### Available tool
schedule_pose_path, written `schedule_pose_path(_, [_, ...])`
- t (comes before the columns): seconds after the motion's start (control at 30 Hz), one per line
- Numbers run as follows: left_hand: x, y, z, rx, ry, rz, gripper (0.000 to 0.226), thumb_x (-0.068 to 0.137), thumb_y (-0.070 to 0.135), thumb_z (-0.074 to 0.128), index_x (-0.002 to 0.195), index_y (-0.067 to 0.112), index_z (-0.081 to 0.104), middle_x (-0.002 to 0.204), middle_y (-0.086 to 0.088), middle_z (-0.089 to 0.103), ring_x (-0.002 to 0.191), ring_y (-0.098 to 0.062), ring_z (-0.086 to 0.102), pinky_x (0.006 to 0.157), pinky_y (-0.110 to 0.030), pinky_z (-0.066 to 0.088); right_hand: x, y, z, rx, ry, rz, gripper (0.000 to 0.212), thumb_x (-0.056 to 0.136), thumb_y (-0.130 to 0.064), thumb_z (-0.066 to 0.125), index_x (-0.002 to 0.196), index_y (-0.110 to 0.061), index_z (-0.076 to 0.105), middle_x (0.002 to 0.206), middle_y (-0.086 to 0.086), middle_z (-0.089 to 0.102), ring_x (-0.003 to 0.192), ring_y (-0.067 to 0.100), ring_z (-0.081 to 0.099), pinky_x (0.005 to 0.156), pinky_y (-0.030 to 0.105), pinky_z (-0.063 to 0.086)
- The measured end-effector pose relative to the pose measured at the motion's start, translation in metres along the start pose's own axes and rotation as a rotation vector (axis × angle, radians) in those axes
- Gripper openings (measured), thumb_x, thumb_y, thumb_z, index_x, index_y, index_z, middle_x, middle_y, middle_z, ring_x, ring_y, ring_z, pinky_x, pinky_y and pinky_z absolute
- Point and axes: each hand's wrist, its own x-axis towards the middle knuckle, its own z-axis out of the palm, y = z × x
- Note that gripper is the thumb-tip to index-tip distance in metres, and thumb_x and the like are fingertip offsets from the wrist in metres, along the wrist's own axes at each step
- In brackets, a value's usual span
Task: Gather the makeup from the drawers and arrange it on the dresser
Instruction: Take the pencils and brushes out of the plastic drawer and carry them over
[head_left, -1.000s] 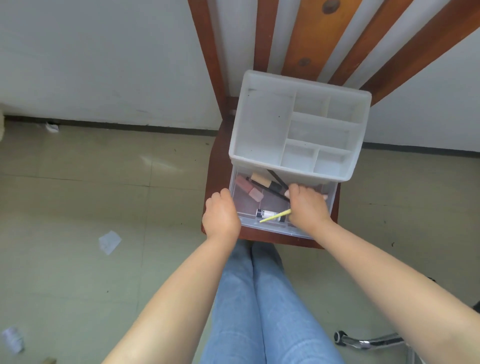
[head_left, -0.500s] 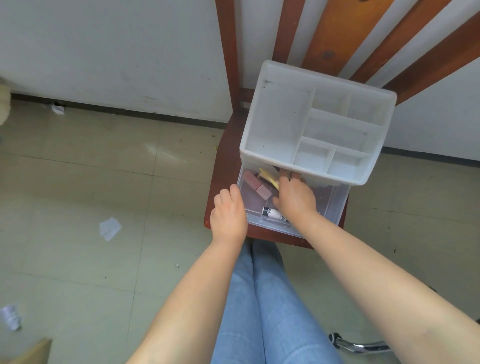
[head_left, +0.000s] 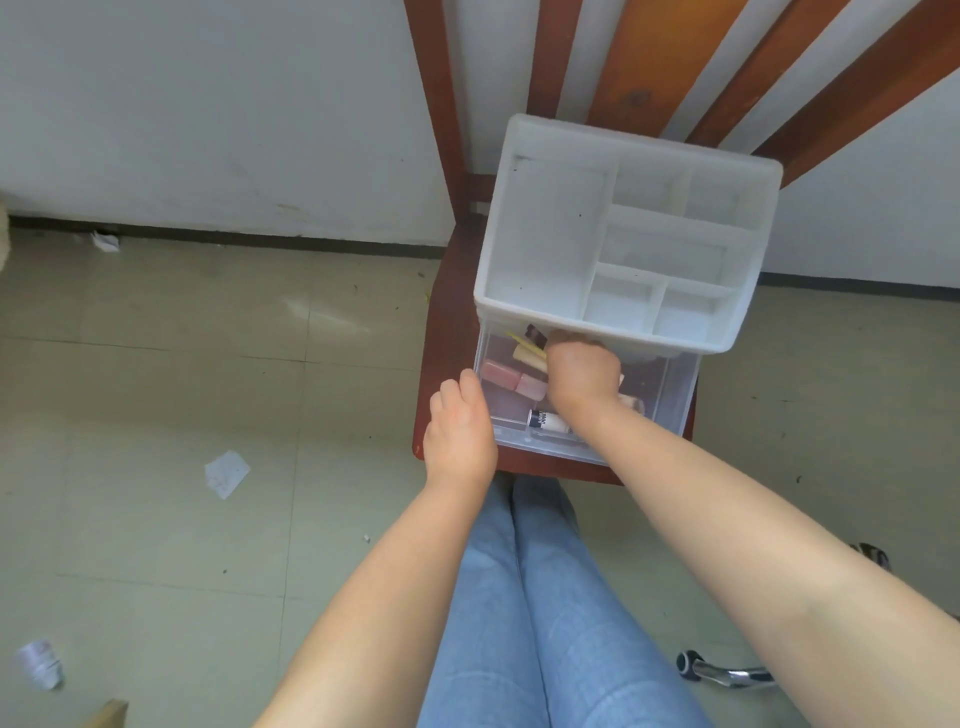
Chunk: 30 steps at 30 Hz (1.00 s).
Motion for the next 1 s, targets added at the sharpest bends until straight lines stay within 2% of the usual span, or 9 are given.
schedule_pose_path(0.4, [-0.001, -0.001, -0.007, -0.083, -0.021, -0.024, 0.047, 0.087, -0.008, 0.035, 0.131, 0.007, 0.031, 0.121, -0.013, 0.044, 0.115, -0.030, 0.042, 0.086, -0.038, 0.042, -0.045, 0.037, -0.012, 0.313, -0.061, 0.089, 0.028, 0.084, -0.011, 0.056, 0.111, -0.006, 0.050, 0.106, 0.014, 0.062, 0.096, 0.034, 0.058, 0.066, 0.031, 0.040])
schedule_pose_path(0.53, [-0.002, 0.000, -0.011, -0.079, -0.039, 0.030, 0.059, 0.088, -0.005, 0.039, 0.141, 0.014, 0.021, 0.120, -0.014, 0.045, 0.112, -0.030, 0.044, 0.085, -0.039, 0.043, -0.088, 0.055, -0.002, 0.448, -0.201, 0.016, 0.004, 0.084, -0.013, 0.055, 0.083, -0.016, 0.053, 0.101, 0.013, 0.064, 0.094, 0.032, 0.057, 0.064, 0.027, 0.034])
schedule_pose_path(0.57, [-0.002, 0.001, -0.013, -0.061, -0.050, 0.038, 0.059, 0.087, -0.006, 0.038, 0.140, 0.015, 0.022, 0.120, -0.014, 0.044, 0.112, -0.031, 0.044, 0.084, -0.039, 0.043, -0.099, 0.055, 0.004, 0.409, -0.242, -0.003, 0.012, 0.083, -0.013, 0.053, 0.076, -0.021, 0.049, 0.101, 0.012, 0.064, 0.094, 0.031, 0.057, 0.063, 0.026, 0.033])
schedule_pose_path(0.7, [-0.005, 0.004, -0.019, 0.041, -0.084, 0.089, 0.051, 0.085, -0.009, 0.034, 0.132, 0.010, 0.030, 0.118, -0.017, 0.043, 0.109, -0.033, 0.043, 0.079, -0.040, 0.042, -0.123, 0.056, 0.050, 0.166, -0.273, 0.005, 0.025, 0.082, -0.010, 0.052, 0.106, -0.011, 0.051, 0.109, 0.008, 0.060, 0.099, 0.028, 0.058, 0.067, 0.029, 0.037])
schedule_pose_path(0.73, [-0.004, 0.005, -0.019, 0.063, -0.097, 0.094, 0.051, 0.084, -0.010, 0.034, 0.131, 0.009, 0.030, 0.118, -0.017, 0.043, 0.108, -0.034, 0.044, 0.078, -0.040, 0.042, -0.124, 0.057, 0.062, 0.110, -0.182, 0.009, 0.030, 0.076, -0.012, 0.061, 0.104, -0.009, 0.053, 0.101, 0.010, 0.062, 0.091, 0.027, 0.061, 0.063, 0.029, 0.038])
schedule_pose_path(0.8, [-0.002, 0.007, -0.021, 0.087, -0.128, 0.072, 0.049, 0.084, -0.009, 0.037, 0.130, 0.008, 0.031, 0.117, -0.017, 0.044, 0.107, -0.034, 0.045, 0.077, -0.040, 0.042, -0.120, 0.056, 0.077, 0.035, -0.063, 0.031, 0.053, 0.034, -0.020, 0.086, 0.081, -0.009, 0.065, 0.065, 0.006, 0.064, 0.054, 0.023, 0.062, 0.044, 0.022, 0.038])
schedule_pose_path(0.87, [-0.002, 0.006, -0.022, 0.169, -0.045, 0.107, 0.048, 0.077, -0.009, 0.049, 0.122, 0.005, 0.042, 0.109, -0.017, 0.051, 0.100, -0.034, 0.051, 0.075, -0.040, 0.044, -0.113, 0.057, 0.089, 0.111, 0.050, 0.052, 0.062, 0.005, -0.015, 0.084, 0.065, -0.011, 0.067, 0.045, 0.001, 0.055, 0.034, 0.018, 0.052, 0.035, 0.015, 0.033])
schedule_pose_path(0.93, [0.004, -0.001, -0.018, 0.347, 0.165, 0.293, 0.051, 0.048, -0.011, 0.066, 0.096, 0.003, 0.058, 0.087, -0.016, 0.060, 0.080, -0.032, 0.059, 0.072, -0.038, 0.050, -0.112, 0.056, 0.094, 0.127, 0.094, 0.055, 0.059, 0.007, -0.011, 0.082, 0.064, -0.011, 0.066, 0.046, 0.000, 0.056, 0.036, 0.019, 0.053, 0.037, 0.016, 0.035])
schedule_pose_path(1.0, [0.010, -0.005, -0.011, 0.486, 0.327, 0.513, 0.053, 0.034, -0.006, 0.059, 0.085, 0.006, 0.056, 0.078, -0.013, 0.063, 0.078, -0.029, 0.055, 0.080, -0.045, 0.050, -0.114, 0.055, 0.094, 0.121, 0.165, 0.046, 0.061, 0.011, -0.007, 0.081, 0.070, -0.010, 0.069, 0.048, 0.001, 0.057, 0.039, 0.020, 0.054, 0.038, 0.018, 0.037])
